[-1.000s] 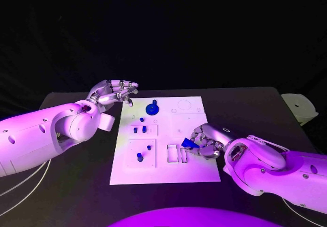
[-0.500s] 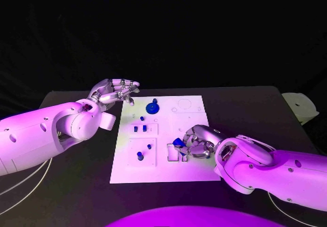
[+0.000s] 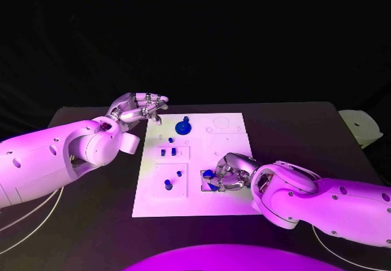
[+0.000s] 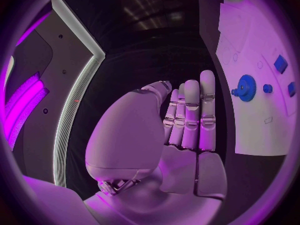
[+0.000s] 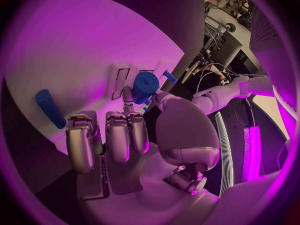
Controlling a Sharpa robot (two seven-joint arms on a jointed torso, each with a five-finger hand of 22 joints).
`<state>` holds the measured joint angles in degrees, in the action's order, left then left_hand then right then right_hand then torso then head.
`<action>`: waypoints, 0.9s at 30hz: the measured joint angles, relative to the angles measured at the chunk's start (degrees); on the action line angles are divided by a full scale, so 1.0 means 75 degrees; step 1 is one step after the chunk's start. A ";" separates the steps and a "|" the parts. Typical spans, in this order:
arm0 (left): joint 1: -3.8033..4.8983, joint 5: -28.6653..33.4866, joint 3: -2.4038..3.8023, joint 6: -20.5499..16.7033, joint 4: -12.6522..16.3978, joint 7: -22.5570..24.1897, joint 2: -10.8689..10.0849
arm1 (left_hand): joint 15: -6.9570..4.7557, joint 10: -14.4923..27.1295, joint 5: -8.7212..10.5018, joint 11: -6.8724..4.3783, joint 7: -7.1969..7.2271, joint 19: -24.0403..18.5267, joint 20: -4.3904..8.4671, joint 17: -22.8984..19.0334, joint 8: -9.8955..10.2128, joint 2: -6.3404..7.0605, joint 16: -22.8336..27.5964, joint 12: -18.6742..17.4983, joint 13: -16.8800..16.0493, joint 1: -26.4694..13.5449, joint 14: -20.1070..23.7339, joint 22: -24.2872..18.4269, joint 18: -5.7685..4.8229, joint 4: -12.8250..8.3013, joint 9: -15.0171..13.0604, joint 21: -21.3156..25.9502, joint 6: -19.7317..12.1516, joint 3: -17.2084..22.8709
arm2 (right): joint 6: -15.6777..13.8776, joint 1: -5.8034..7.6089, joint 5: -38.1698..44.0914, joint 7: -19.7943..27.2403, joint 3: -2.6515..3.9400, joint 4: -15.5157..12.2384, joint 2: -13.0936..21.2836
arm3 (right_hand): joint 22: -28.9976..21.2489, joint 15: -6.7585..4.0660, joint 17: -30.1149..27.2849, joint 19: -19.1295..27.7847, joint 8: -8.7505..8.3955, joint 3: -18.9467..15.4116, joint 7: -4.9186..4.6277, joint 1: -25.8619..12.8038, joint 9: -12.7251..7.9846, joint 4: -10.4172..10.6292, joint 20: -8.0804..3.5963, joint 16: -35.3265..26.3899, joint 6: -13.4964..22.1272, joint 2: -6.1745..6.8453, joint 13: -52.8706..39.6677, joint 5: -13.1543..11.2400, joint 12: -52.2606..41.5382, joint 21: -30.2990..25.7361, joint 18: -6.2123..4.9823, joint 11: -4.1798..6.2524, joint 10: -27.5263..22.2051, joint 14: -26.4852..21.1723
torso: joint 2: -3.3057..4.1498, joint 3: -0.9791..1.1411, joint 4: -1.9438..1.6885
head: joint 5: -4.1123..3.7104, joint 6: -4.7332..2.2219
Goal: Assemble the parts on the task board
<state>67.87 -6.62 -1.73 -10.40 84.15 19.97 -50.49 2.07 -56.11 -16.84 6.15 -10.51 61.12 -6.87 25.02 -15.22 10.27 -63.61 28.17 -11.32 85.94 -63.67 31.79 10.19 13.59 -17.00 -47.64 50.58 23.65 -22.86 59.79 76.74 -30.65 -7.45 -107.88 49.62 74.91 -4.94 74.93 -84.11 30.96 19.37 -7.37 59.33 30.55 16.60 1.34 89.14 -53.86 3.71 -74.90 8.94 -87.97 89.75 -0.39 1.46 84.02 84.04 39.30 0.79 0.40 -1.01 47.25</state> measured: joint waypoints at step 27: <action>0.0000 0.0000 0.0000 0.0056 -0.0006 -0.0047 -0.0006 | -0.0027 0.0040 0.0000 0.0040 -0.0027 0.0000 0.0000 -0.0008 0.0000 0.0032 0.0000 0.0033 -0.0006 -0.0032 0.0027 -0.0009 0.0000 -0.0020 0.0007 0.0030 -0.0027 0.0064 | -0.0136 -0.0015 0.0359 -0.0020 -0.0003 -0.0010 -0.0030 | 0.0004 -0.0055 -0.0002 0.0000 0.0213 -0.1478 0.0737 -0.1063 0.0163 -0.0002 -0.0055 0.0000 -0.0704 0.0110 -0.0005 -0.0390 0.0000 0.0000 0.0000 0.0108 -0.0054 -0.0002 | -0.0001 0.0010 0.0001 | 0.0010 -0.0001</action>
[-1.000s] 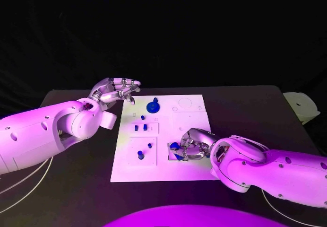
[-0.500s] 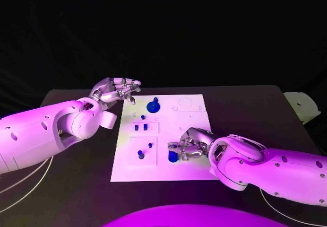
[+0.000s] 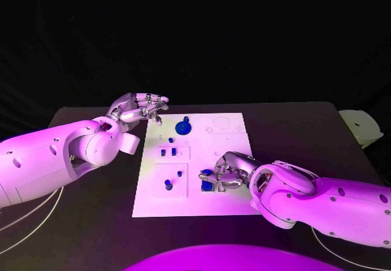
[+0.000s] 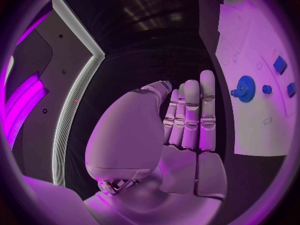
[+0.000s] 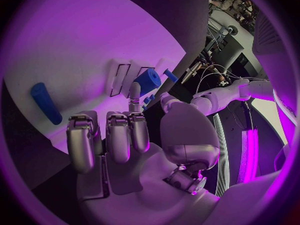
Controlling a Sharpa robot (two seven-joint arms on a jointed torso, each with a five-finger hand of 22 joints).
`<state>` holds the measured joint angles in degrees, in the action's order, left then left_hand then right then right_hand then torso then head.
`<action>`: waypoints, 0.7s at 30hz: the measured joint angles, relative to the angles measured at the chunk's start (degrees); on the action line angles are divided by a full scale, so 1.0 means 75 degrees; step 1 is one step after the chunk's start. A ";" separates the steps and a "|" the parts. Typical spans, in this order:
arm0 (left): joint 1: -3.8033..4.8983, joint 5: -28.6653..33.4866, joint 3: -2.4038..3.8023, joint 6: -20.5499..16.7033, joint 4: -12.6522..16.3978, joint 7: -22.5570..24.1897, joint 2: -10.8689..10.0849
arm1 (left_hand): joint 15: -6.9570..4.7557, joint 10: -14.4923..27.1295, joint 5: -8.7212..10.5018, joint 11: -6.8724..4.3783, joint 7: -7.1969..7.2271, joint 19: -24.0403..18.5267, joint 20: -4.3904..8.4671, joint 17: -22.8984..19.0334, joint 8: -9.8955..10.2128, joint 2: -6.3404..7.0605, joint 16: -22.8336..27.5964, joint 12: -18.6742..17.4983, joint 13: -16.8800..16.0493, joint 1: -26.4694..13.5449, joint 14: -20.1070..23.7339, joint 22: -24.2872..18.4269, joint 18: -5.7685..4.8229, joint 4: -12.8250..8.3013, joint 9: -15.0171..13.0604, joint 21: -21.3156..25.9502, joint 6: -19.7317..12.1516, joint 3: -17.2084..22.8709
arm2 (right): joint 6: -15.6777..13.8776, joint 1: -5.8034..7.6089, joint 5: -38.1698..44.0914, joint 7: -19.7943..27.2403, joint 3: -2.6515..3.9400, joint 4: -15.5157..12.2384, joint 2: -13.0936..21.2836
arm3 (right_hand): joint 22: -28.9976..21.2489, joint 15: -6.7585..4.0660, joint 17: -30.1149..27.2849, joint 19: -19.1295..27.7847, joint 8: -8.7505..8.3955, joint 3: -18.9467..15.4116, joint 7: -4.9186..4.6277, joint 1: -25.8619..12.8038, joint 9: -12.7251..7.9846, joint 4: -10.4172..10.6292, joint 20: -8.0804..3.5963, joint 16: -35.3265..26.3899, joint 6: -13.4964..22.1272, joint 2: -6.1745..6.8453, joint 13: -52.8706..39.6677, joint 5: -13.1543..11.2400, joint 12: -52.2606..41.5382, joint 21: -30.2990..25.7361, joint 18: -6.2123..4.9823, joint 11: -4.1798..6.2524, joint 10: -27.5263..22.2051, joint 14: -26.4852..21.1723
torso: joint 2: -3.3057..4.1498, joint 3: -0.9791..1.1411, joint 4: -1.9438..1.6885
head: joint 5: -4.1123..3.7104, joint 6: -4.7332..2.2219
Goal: Assemble the parts on the task board
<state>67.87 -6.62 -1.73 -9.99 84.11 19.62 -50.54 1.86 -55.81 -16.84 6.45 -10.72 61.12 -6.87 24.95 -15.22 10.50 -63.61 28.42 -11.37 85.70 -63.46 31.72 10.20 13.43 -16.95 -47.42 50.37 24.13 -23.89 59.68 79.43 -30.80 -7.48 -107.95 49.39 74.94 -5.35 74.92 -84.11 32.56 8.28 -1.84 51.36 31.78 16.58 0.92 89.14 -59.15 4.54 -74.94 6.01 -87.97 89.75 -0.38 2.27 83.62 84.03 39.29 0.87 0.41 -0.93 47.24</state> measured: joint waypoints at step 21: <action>0.0000 0.0000 -0.0002 0.0021 -0.0003 -0.0016 -0.0017 | 0.0000 0.0000 0.0000 0.0000 0.0000 0.0000 0.0000 -0.0006 0.0000 -0.0031 0.0000 -0.0001 0.0001 -0.0031 0.0000 0.0001 0.0000 0.0000 -0.0001 0.0000 0.0000 0.0000 | -0.0038 -0.0020 0.0068 0.0356 0.0002 -0.0404 0.0430 | -0.0002 0.0001 -0.0001 0.0000 0.0002 0.0055 0.0003 0.1465 -0.0010 -0.0096 0.0001 0.0000 0.0053 0.0023 0.0002 0.0172 0.0000 0.0000 0.0000 -0.0002 0.0001 0.0000 | -0.0004 0.0000 0.0012 | 0.0034 0.0021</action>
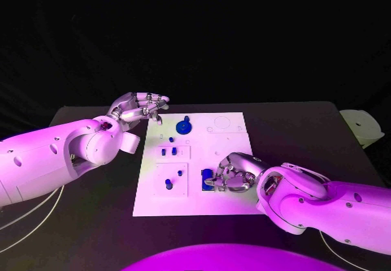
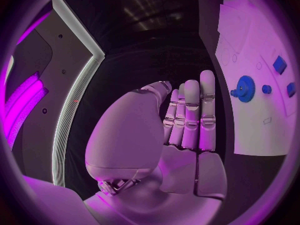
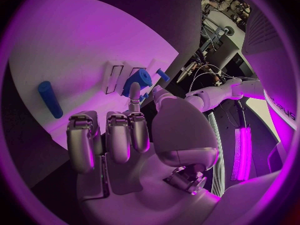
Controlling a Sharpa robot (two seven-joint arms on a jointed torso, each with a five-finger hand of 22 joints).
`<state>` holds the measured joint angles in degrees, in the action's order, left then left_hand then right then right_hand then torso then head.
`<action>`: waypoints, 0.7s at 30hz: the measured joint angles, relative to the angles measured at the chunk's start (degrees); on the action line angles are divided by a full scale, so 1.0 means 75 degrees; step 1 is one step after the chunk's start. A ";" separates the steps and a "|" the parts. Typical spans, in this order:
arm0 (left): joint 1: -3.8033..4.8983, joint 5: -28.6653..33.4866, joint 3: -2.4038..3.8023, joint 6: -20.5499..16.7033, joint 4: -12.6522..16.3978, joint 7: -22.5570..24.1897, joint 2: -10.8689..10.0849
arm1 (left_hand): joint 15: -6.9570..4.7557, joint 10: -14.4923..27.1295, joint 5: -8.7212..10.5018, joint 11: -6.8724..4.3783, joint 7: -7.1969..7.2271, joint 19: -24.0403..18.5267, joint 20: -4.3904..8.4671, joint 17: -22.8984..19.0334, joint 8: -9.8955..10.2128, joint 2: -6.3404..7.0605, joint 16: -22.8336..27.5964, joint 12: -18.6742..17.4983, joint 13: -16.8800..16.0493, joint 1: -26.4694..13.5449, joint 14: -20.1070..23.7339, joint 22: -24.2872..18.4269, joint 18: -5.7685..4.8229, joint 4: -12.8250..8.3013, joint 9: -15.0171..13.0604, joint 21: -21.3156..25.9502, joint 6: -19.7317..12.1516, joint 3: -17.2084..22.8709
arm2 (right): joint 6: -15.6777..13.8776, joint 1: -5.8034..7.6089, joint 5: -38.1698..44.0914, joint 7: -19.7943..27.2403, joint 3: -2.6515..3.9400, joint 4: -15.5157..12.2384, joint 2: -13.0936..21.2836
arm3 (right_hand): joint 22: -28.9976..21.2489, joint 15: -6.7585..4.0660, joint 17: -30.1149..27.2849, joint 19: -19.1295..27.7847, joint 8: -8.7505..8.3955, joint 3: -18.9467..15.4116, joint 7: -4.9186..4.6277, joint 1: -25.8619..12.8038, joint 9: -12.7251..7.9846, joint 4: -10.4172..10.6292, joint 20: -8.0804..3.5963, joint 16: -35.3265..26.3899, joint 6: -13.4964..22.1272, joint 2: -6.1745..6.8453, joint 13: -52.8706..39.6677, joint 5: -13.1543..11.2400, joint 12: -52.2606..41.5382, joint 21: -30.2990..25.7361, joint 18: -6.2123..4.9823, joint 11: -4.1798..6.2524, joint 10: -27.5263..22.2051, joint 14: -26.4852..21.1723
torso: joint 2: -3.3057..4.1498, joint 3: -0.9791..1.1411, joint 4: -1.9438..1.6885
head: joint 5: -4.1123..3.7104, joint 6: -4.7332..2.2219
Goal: Assemble the parts on the task board
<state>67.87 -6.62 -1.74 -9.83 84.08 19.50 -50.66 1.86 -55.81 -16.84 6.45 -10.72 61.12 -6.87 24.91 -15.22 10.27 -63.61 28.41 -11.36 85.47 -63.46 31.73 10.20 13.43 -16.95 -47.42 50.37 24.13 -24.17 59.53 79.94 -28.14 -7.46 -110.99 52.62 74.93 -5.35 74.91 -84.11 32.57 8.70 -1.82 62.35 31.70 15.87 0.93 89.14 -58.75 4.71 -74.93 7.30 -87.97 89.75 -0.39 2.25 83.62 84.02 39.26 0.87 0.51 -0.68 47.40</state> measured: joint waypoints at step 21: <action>0.0000 0.0000 -0.0001 0.0008 -0.0006 -0.0006 0.0006 | 0.0000 0.0000 0.0000 0.0000 0.0027 0.0000 0.0000 0.0001 -0.0029 0.0000 0.0000 0.0000 0.0001 0.0000 0.0000 -0.0007 0.0000 -0.0021 -0.0001 0.0000 -0.0027 0.0021 | 0.0387 0.0000 0.0068 -0.0001 -0.0001 0.0370 -0.0233 | -0.0002 0.0000 -0.0001 0.0000 0.0000 0.0266 0.0000 0.0840 -0.0063 -0.0116 0.0001 0.0000 0.0000 0.0058 0.0002 -0.0444 0.0000 0.0000 0.0000 -0.0001 0.0000 0.0000 | 0.0004 -0.0003 -0.0009 | 0.0007 0.0031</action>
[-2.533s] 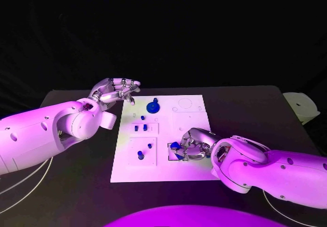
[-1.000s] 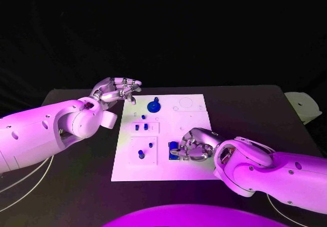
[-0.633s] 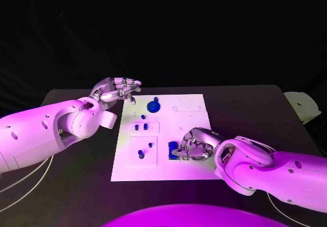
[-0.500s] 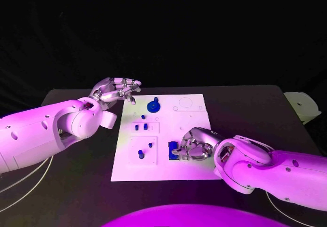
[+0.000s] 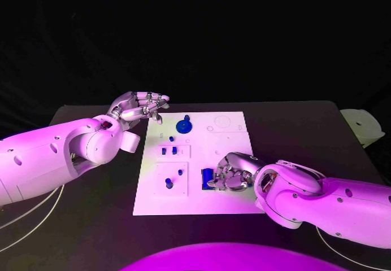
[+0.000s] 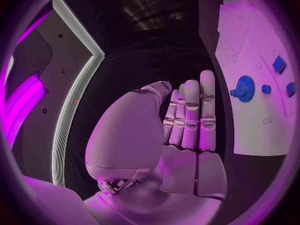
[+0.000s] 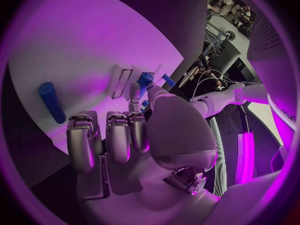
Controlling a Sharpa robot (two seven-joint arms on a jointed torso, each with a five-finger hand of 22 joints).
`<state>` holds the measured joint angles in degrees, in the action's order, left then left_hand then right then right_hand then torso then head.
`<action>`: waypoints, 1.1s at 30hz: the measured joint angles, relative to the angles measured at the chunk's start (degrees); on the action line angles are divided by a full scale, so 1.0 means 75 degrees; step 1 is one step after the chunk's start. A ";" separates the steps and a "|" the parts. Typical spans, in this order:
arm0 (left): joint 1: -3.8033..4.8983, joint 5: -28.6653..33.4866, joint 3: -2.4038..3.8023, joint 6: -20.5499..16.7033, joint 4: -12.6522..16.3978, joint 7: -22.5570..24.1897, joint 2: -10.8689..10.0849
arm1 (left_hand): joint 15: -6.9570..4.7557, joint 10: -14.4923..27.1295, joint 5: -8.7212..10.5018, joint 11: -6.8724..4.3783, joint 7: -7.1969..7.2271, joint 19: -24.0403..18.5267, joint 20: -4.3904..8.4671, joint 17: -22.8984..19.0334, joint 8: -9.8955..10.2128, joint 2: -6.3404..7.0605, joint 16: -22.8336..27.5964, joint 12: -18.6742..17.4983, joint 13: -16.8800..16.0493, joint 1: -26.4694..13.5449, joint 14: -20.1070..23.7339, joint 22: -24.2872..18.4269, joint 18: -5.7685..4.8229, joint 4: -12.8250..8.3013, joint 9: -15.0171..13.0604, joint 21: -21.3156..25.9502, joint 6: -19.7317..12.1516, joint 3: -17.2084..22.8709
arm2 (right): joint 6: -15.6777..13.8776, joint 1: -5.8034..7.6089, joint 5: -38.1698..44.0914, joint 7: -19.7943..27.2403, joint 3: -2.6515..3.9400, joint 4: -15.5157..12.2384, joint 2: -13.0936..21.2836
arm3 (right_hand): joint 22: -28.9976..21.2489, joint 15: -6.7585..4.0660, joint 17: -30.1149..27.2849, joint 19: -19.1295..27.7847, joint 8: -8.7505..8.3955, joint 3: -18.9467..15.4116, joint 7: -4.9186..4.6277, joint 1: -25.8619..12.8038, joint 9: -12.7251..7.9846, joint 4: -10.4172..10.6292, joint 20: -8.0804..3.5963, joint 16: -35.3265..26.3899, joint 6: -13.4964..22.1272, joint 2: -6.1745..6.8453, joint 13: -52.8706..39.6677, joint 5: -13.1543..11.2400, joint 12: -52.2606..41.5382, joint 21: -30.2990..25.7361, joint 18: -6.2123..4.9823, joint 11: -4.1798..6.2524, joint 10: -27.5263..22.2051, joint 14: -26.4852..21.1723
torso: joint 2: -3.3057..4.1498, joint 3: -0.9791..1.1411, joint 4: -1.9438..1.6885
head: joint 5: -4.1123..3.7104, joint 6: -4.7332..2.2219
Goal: Assemble the parts on the task board
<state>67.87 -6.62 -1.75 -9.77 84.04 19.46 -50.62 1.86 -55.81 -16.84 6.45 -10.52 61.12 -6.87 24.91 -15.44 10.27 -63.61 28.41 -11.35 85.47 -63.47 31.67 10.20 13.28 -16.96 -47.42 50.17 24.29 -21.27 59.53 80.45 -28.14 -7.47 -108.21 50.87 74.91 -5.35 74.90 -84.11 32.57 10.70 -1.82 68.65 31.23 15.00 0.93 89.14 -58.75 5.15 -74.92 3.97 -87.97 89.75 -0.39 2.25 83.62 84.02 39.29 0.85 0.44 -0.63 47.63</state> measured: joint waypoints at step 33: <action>-0.0004 0.0000 -0.0008 0.0003 0.0006 -0.0003 -0.0017 | 0.0000 0.0028 0.0000 -0.0028 0.0000 0.0000 0.0000 -0.0009 0.0001 0.0000 0.0000 0.0050 -0.0005 0.0001 0.0000 0.0001 0.0000 0.0000 -0.0001 0.0000 0.0000 0.0000 | -0.0528 0.0097 0.0652 0.0482 -0.0004 -0.0390 0.2045 | 0.0004 0.0140 0.0004 0.0027 -0.0695 0.0059 -0.0317 0.0139 -0.0319 0.0150 0.0086 -0.0030 0.0535 0.0263 0.0002 0.0049 0.0376 0.0000 0.0000 -0.0247 0.0056 0.0000 | -0.0009 0.0007 0.0036 | -0.0243 -0.0108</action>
<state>67.83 -6.62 -1.81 -9.75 84.08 19.43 -50.75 1.86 -55.60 -16.84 6.24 -10.52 61.12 -6.87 24.84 -15.43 10.27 -63.61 28.79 -11.39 85.48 -63.47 31.68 10.20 13.27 -16.96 -47.42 50.18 24.29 -25.23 60.26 85.34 -24.53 -7.50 -111.13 66.21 74.94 -4.30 74.93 -83.91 27.36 11.14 -4.20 69.69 28.83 16.12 1.58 88.92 -54.74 7.12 -74.90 4.34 -85.15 89.75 -0.39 0.39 84.04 84.02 39.23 0.90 0.71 -2.46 46.82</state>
